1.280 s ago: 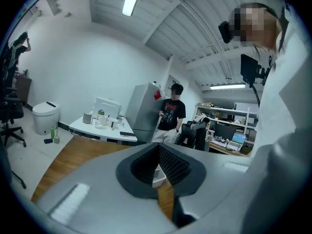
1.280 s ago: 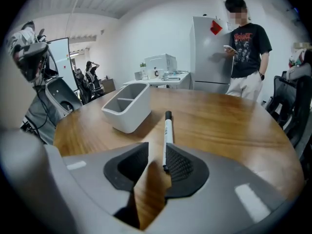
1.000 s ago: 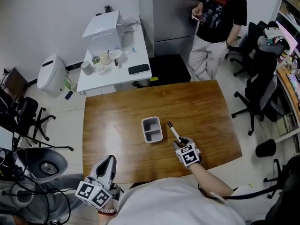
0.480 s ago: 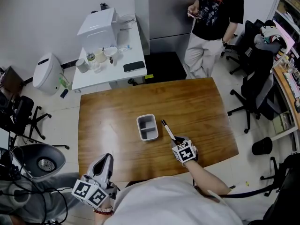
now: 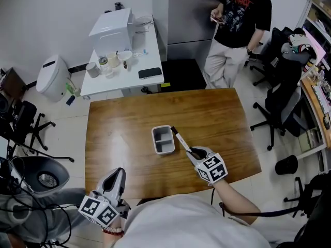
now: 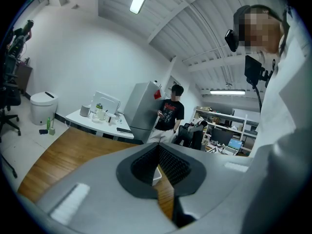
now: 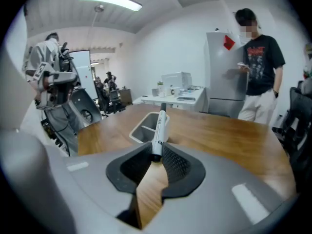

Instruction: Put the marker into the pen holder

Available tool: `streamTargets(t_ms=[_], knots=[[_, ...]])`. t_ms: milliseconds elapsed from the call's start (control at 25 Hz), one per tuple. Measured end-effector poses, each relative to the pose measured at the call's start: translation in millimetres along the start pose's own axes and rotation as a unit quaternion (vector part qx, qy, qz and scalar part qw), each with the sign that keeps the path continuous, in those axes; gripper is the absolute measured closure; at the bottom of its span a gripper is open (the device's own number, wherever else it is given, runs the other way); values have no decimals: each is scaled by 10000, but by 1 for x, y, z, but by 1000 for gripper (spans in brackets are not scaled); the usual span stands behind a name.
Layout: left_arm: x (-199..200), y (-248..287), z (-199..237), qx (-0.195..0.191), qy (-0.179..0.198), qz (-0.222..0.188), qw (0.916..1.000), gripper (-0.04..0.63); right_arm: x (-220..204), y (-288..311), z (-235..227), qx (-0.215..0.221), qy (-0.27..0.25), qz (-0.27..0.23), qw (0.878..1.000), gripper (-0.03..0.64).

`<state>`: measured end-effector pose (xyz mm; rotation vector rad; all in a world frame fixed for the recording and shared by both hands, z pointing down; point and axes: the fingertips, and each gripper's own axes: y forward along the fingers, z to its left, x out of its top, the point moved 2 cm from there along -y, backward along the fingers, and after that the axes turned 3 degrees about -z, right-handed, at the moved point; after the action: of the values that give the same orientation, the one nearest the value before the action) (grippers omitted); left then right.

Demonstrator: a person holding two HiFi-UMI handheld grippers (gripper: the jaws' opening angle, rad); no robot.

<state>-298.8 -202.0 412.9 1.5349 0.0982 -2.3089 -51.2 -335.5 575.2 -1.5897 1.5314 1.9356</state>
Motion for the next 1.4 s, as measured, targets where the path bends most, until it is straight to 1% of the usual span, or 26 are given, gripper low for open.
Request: streamTargets(t_ms=[120, 200, 360, 560, 720, 840, 920, 1080, 1280, 1400], knots=[[0, 1, -1, -27, -59, 3, 10000, 603, 5, -2, 26, 447, -522, 398, 9968, 555], [-1, 0, -1, -28, -84, -2, 10000, 603, 1, 0, 36, 617, -634, 681, 9937, 555], [-4, -8, 1, 48, -142, -18, 9999, 603, -7, 8, 48, 713, -672, 1012, 9900, 555], [-8, -16, 5, 155, -201, -88, 9996, 603, -8, 13, 55, 777, -741, 1138, 9877, 554], [-11, -19, 7, 196, -253, -133, 9994, 603, -5, 15, 53, 750, -776, 1068, 9884, 554], [-12, -19, 7, 200, -284, -143, 9993, 603, 3, 17, 52, 666, -873, 820, 9906, 552], [-13, -19, 8, 195, -304, -139, 9993, 603, 11, 19, 48, 516, -804, 574, 9938, 549], [-13, -18, 13, 192, -319, -146, 9992, 603, 26, 21, 37, 197, -627, 227, 9976, 515], [-13, -21, 26, 214, -378, -126, 9990, 603, 31, 19, 27, -170, -433, 46, 9989, 511], [-16, -18, 33, 126, -440, -62, 9989, 603, 29, 15, 27, -368, -277, 7, 9989, 511]])
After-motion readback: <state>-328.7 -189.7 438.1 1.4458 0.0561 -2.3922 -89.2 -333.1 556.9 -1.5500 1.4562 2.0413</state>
